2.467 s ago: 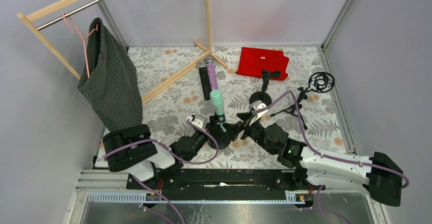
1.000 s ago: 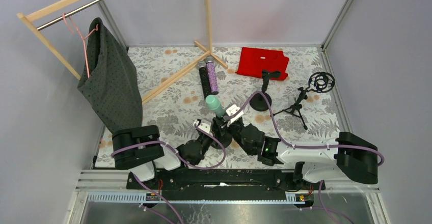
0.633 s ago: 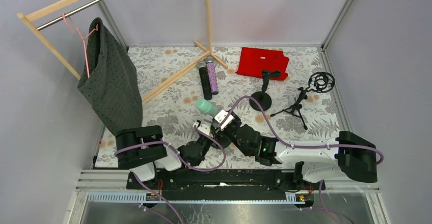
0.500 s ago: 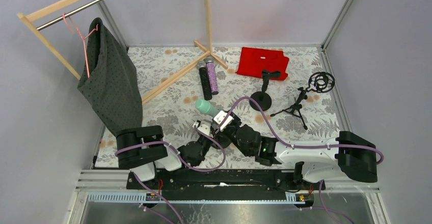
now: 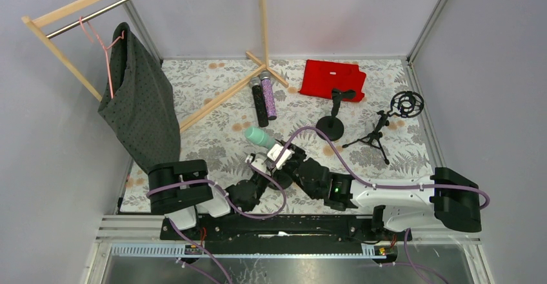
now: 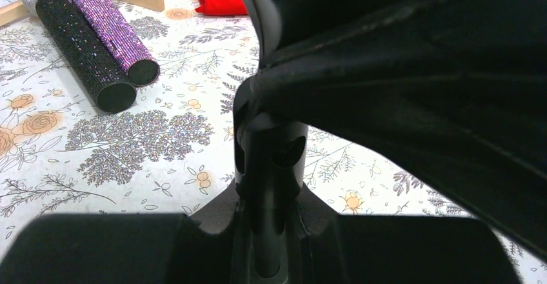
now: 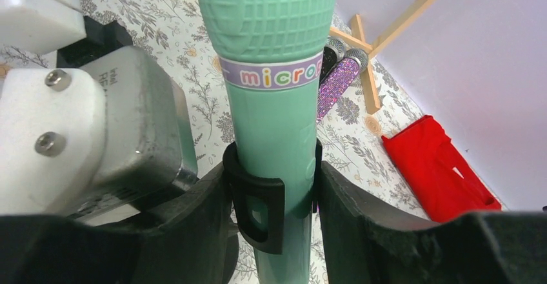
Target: Attach the microphones to the stand
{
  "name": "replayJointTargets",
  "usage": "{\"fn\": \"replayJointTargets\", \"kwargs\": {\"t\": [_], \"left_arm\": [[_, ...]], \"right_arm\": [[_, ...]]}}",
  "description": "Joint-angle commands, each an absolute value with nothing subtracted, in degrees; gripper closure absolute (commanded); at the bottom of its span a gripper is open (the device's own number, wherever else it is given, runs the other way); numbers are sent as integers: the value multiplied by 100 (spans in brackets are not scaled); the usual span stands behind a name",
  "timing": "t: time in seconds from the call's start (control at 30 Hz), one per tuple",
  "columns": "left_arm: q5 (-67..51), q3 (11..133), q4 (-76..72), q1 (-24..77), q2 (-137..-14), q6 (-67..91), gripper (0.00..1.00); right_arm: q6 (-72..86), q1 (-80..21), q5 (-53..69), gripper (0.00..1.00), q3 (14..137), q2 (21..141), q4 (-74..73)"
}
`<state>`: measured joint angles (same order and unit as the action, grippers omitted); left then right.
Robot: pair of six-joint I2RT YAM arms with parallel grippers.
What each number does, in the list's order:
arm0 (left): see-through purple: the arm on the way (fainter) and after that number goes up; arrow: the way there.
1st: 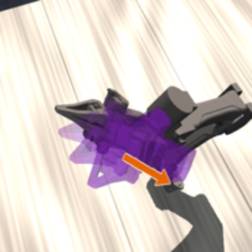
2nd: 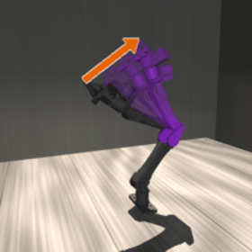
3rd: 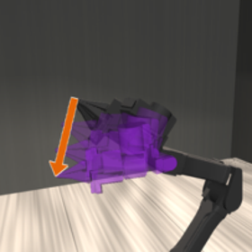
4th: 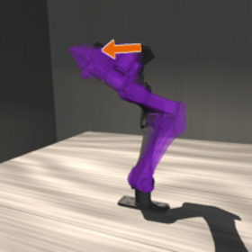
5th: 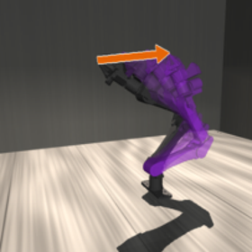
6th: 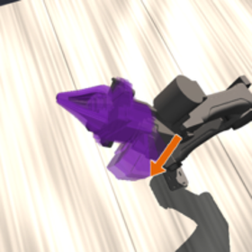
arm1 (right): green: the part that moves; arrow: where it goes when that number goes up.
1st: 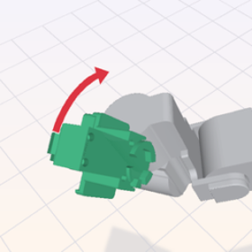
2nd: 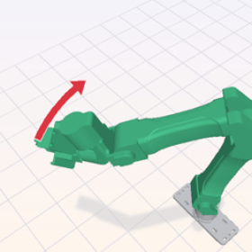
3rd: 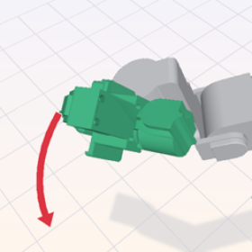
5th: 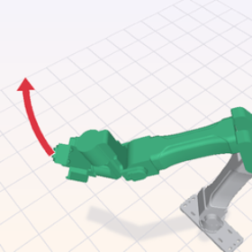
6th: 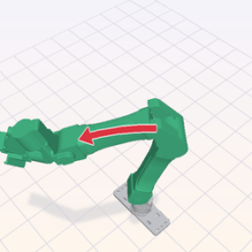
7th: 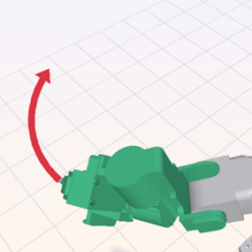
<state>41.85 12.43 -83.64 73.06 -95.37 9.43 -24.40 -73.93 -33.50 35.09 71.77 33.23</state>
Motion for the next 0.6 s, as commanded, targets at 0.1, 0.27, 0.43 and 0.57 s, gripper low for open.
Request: {"fn": "replayJointTargets", "kwargs": {"t": [0.1,0.27,0.43,0.57], "left_arm": [[4159,1402,-8073,7471,-9677,546,100],[4113,1415,-7985,7488,-9615,590,95],[3981,1377,-7681,7493,-9386,834,45],[4010,1215,-7550,7522,-9129,1025,5]], "right_arm": [[-2892,-7444,-3612,100,3642,7135,2770],[-2314,-7444,-3551,100,3341,7015,3400],[-1829,-7444,-3591,100,3076,7012,3995],[-1745,-7444,-3667,100,3005,7021,4192]]}}
